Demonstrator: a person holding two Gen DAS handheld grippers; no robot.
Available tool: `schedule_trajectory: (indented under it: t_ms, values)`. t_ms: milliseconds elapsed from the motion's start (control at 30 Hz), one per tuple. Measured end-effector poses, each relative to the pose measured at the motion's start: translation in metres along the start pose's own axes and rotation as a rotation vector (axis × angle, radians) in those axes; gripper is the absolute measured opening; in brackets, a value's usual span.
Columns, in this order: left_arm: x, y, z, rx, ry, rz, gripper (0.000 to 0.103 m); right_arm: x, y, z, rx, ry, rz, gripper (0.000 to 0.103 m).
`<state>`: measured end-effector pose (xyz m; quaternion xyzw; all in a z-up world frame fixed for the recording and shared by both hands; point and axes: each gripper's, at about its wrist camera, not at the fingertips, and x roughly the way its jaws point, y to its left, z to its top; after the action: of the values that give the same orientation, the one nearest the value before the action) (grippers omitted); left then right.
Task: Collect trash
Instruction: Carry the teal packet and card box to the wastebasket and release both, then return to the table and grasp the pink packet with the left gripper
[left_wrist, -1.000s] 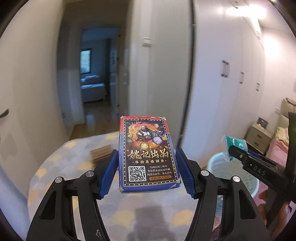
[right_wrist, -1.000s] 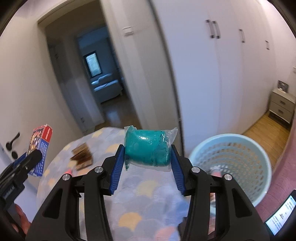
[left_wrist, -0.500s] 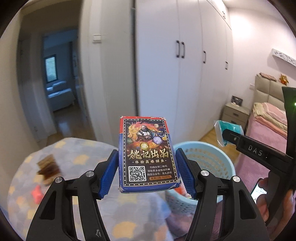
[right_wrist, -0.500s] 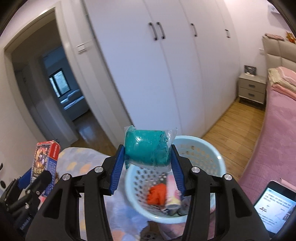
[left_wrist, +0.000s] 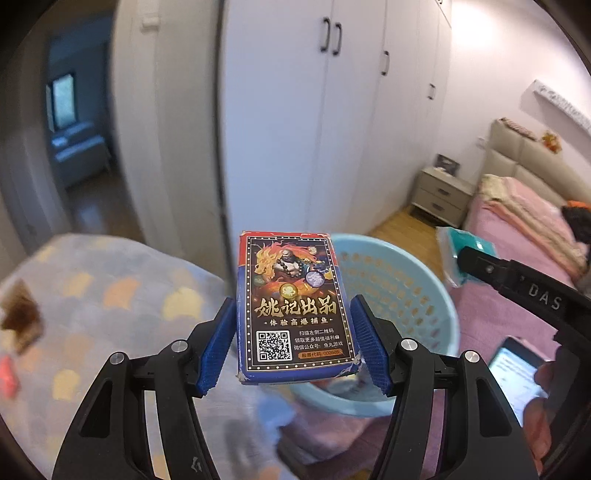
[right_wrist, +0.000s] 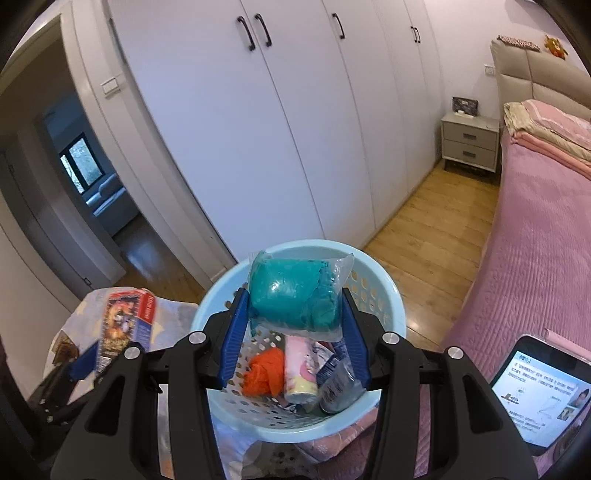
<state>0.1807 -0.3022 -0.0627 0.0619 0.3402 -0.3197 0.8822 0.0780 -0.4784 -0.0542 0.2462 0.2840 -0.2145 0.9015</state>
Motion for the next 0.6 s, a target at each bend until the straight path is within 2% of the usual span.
schedule_trajectory:
  t_ms: [233, 300, 367, 600]
  values:
    - [0.035, 0.014, -0.007, -0.07, 0.071, -0.155, 0.062, 0.011, -0.002, -0.002, 0.006, 0.016, -0.033, 0.046]
    - [0.04, 0.018, -0.01, -0.082, 0.076, -0.153, 0.064, 0.016, -0.002, -0.002, 0.006, 0.023, -0.043, 0.047]
    - [0.042, 0.015, -0.013, -0.068, 0.073, -0.139, 0.074, 0.021, -0.002, -0.002, 0.006, 0.03, -0.048, 0.047]
    - [0.029, 0.021, -0.011, -0.061, 0.046, -0.12, 0.077, 0.028, -0.001, -0.005, 0.008, 0.052, -0.048, 0.05]
